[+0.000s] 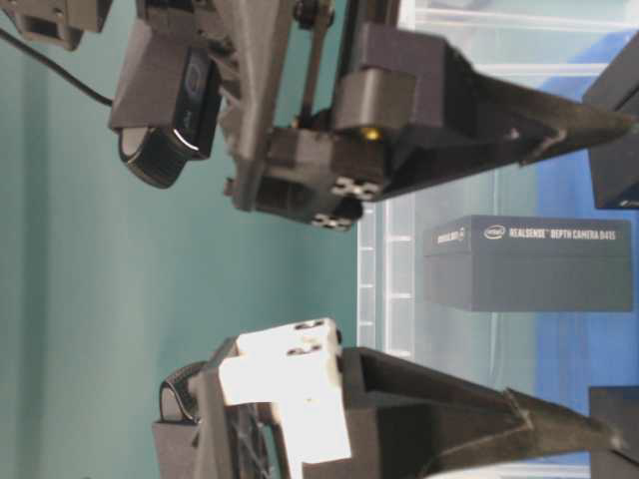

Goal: Take the box out of the case with both arms.
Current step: 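Lower both box pairs upright onto the green cloth in front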

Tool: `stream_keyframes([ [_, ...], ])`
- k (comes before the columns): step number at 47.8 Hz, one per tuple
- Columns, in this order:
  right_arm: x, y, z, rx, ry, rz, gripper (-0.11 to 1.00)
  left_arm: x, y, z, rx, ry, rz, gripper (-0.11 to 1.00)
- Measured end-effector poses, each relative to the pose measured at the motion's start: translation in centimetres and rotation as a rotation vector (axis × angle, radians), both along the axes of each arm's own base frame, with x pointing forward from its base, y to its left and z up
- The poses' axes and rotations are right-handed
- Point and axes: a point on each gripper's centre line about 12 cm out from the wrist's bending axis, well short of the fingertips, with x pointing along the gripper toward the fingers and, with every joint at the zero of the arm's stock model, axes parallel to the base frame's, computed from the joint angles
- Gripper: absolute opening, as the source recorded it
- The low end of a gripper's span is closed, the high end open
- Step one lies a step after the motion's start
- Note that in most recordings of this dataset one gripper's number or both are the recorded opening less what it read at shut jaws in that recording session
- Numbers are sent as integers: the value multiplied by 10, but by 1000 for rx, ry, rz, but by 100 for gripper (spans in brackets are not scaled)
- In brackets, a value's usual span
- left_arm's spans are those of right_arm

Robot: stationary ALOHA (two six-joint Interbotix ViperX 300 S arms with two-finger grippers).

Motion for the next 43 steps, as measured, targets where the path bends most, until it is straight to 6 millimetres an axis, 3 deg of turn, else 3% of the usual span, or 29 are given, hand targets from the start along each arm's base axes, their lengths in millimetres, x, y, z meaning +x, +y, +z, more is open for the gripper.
stream_keyframes([
  [23,4,1,10,-4,-6,4,93,6,-2,9,-7,-24,-1,91],
  [36,-5,-4,53,-29,13,1,92,9,-2,36,6,-2,-1,91],
  [43,-11,-8,80,-39,7,10,91,4,7,67,29,13,-14,91],
])
